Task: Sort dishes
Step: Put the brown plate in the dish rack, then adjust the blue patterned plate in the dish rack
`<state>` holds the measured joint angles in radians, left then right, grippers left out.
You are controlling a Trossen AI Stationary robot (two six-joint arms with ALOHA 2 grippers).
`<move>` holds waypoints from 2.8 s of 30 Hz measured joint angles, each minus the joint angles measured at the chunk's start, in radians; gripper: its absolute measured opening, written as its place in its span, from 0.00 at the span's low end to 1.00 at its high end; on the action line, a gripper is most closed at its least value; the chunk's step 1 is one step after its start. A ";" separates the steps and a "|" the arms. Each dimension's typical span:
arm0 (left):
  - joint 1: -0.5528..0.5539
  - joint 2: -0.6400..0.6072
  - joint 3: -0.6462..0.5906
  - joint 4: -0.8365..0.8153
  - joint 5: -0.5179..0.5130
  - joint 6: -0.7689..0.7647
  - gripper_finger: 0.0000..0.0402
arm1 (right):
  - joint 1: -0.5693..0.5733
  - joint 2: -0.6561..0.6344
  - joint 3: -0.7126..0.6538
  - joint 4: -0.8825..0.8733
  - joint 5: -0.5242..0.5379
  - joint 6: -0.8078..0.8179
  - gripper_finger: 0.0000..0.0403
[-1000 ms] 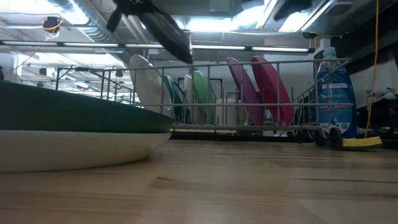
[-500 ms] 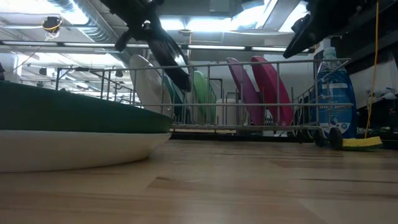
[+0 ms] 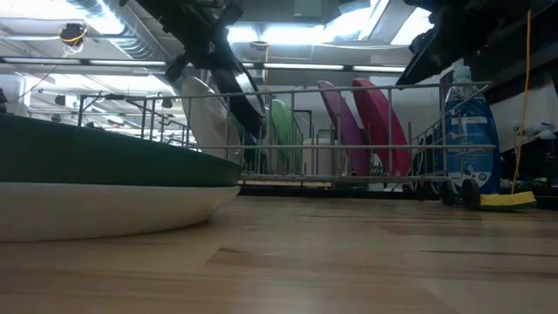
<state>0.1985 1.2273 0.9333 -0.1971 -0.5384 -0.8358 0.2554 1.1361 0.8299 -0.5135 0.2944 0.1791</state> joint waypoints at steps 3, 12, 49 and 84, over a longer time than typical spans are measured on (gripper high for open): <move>0.002 0.015 0.000 -0.004 -0.001 0.000 0.10 | 0.000 0.000 0.000 0.001 0.000 0.000 0.46; 0.001 0.138 0.000 0.012 0.019 -0.007 0.11 | 0.000 0.000 0.000 0.050 0.000 0.000 0.46; 0.021 0.046 0.000 0.001 0.095 0.159 0.39 | 0.000 0.000 0.000 0.044 -0.027 -0.001 0.46; 0.202 -0.136 0.000 -0.002 0.009 0.370 0.39 | 0.000 0.000 0.000 0.044 -0.061 -0.001 0.46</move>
<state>0.4001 1.0914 0.9333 -0.1990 -0.5294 -0.4659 0.2554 1.1362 0.8299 -0.4691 0.2337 0.1783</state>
